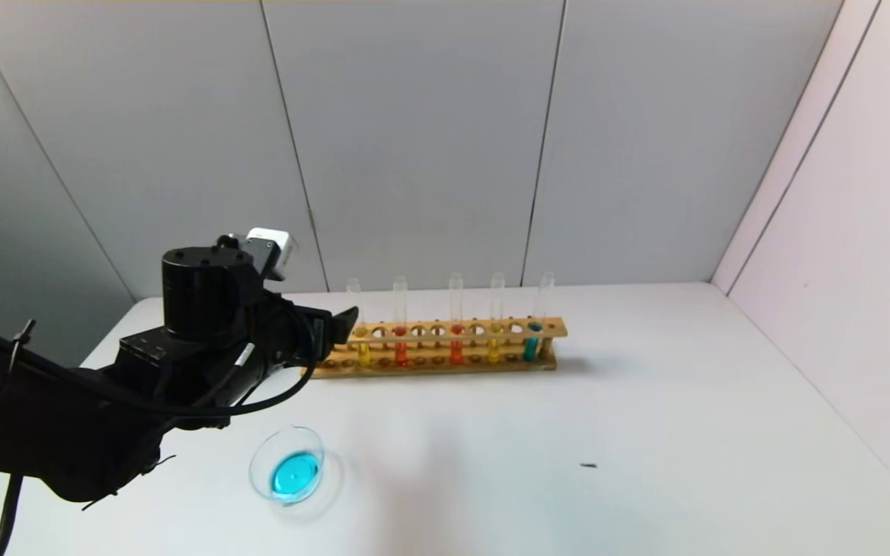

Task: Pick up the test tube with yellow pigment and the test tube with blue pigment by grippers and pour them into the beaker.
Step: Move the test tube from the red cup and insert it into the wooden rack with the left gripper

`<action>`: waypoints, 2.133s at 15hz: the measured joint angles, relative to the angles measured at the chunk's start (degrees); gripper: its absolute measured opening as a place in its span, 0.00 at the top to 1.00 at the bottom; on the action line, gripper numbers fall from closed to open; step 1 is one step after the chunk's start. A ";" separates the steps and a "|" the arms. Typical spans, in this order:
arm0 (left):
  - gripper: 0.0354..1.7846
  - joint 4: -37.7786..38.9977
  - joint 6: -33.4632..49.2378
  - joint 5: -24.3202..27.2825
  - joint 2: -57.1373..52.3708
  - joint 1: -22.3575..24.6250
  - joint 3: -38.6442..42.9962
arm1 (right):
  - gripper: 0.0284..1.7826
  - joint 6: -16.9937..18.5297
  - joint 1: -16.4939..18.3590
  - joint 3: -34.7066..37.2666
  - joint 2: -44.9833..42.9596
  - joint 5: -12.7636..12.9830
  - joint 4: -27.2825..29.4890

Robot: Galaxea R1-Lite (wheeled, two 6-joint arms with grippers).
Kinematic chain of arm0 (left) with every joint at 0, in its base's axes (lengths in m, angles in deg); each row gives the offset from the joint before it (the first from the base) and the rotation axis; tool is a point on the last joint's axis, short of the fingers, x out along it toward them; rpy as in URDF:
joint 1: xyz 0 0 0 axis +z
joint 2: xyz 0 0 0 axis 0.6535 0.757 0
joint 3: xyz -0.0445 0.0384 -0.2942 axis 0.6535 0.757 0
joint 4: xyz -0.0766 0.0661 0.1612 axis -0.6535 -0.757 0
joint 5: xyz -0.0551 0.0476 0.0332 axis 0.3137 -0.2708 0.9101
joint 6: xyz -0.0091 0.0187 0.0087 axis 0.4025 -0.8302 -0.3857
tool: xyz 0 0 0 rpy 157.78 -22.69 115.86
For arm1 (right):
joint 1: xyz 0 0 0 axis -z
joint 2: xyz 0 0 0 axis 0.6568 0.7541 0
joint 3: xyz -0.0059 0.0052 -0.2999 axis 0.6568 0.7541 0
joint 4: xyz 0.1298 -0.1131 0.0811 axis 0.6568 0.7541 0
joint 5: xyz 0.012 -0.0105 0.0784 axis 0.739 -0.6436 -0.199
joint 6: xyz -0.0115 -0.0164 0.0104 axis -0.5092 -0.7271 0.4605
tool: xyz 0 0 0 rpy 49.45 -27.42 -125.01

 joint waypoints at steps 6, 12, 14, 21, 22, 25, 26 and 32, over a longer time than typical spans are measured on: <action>0.03 2.86 3.22 -3.06 6.64 -1.66 -2.80 | 0.02 0.00 0.00 0.00 0.00 0.02 0.02; 0.03 5.30 3.49 -3.11 13.67 -1.02 -7.52 | 0.02 0.00 0.00 0.00 0.00 0.00 0.02; 0.03 5.33 3.44 -3.13 15.54 -0.68 -9.16 | 0.02 0.00 0.00 0.00 0.00 0.02 0.00; 0.03 5.71 3.33 -2.78 18.85 0.88 -12.31 | 0.02 0.00 0.00 0.00 0.00 0.00 0.02; 0.03 5.88 3.33 -2.86 18.85 0.80 -12.18 | 0.02 0.00 0.00 0.00 0.00 0.00 0.02; 0.08 7.34 2.85 -2.89 18.85 0.26 -11.00 | 0.02 0.00 0.00 0.00 0.00 0.00 0.02; 0.14 7.61 2.80 -2.94 18.76 -0.30 -10.36 | 0.02 0.00 0.00 0.00 0.00 0.00 0.00; 0.70 8.41 2.61 -3.02 18.36 -1.82 -9.20 | 0.02 0.00 0.00 0.00 0.00 0.00 0.02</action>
